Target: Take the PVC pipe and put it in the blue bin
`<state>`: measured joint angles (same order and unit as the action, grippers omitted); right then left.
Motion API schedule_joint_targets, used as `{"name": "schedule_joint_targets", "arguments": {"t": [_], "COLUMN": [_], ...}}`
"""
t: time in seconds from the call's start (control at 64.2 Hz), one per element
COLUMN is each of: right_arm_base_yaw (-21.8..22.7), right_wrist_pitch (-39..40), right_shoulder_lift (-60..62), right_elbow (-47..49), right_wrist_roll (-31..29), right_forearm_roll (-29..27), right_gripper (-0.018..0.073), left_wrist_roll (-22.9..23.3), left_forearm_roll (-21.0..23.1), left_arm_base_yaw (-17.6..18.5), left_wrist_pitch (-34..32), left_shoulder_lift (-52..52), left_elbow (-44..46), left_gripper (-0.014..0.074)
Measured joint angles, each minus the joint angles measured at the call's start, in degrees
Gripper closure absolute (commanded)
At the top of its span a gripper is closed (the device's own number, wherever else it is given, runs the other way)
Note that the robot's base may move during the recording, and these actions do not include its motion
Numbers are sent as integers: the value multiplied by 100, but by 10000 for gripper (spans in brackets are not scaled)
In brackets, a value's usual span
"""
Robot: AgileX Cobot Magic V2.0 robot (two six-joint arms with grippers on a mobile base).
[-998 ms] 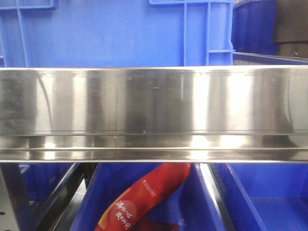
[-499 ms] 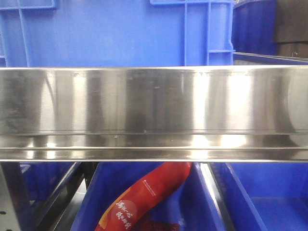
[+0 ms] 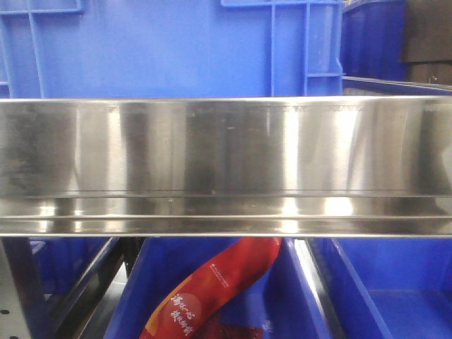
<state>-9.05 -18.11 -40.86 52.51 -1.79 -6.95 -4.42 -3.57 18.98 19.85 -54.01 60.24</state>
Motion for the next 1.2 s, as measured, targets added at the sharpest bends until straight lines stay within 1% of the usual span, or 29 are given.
{"name": "schedule_joint_targets", "arguments": {"t": [0.218,0.452,0.686,0.811,0.951,1.091,1.2], "right_arm_base_yaw": [-317,-759,-1159,-1254,-1263,-1263,-1263], "right_wrist_pitch": [12,60,74,143,372,741,879], "right_shoulder_lift": [-402,-1176,-2179,-2730,-3277,-3755,-4142], "right_elbow": [363,958,1715,2045,2342,2533,2686], "right_wrist_roll": [0,0,0,-48,-69,-73,-73], "right_forearm_roll": [0,0,14,108,164,282,367], "right_gripper": [727,727,727,727,727,727,727], "left_wrist_roll": [0,0,0,11,11,11,11], "left_forearm_roll": [130,221,241,241,241,241,241], "left_arm_base_yaw": [0,0,0,0,0,0,0], "left_wrist_pitch": [-35,5,397,473,497,510,510], "left_shoulder_lift": [1003,1931,2524,2782,2961,3041,3056], "left_elbow": [-803,-1406,-1884,-2116,-2265,-2281,-2281], "left_gripper": [707,707,707,707,707,707,707]}}
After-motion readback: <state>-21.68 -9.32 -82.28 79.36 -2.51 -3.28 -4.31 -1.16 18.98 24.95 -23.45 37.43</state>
